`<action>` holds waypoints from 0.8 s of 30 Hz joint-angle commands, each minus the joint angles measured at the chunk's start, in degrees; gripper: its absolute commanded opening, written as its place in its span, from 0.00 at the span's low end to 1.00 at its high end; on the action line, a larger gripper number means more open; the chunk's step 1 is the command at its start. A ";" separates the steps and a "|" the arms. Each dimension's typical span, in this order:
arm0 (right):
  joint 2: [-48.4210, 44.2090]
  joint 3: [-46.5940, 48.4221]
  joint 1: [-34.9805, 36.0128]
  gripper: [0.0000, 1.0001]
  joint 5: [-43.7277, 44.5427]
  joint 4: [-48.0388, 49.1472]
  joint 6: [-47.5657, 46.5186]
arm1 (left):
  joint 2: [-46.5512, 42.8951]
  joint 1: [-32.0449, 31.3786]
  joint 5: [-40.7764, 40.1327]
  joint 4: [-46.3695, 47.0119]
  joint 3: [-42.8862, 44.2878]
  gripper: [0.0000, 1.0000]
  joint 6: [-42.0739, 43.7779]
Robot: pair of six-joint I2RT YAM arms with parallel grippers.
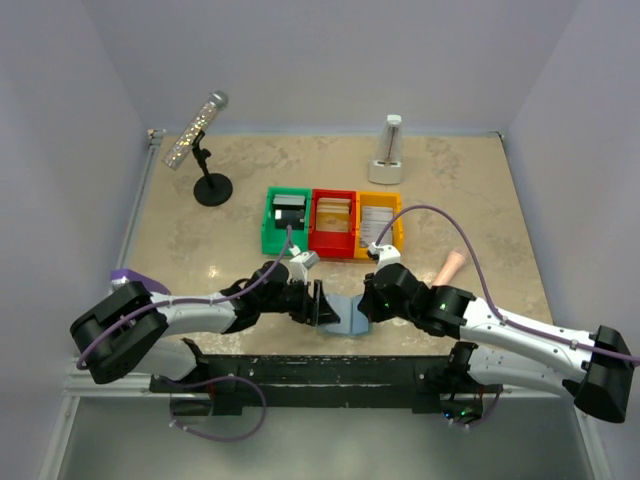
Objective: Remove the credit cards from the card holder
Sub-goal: Remove the credit card from the card holder.
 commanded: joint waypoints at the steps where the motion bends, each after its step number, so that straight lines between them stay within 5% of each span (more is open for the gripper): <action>1: 0.10 0.24 -0.16 0.00 -0.45 1.41 0.27 | -0.17 -0.22 3.02 5.33 0.21 0.66 0.82; 24: -0.87 -1.25 -0.16 0.00 0.42 0.36 0.97 | 11.69 -3.56 11.64 6.65 14.01 0.66 2.40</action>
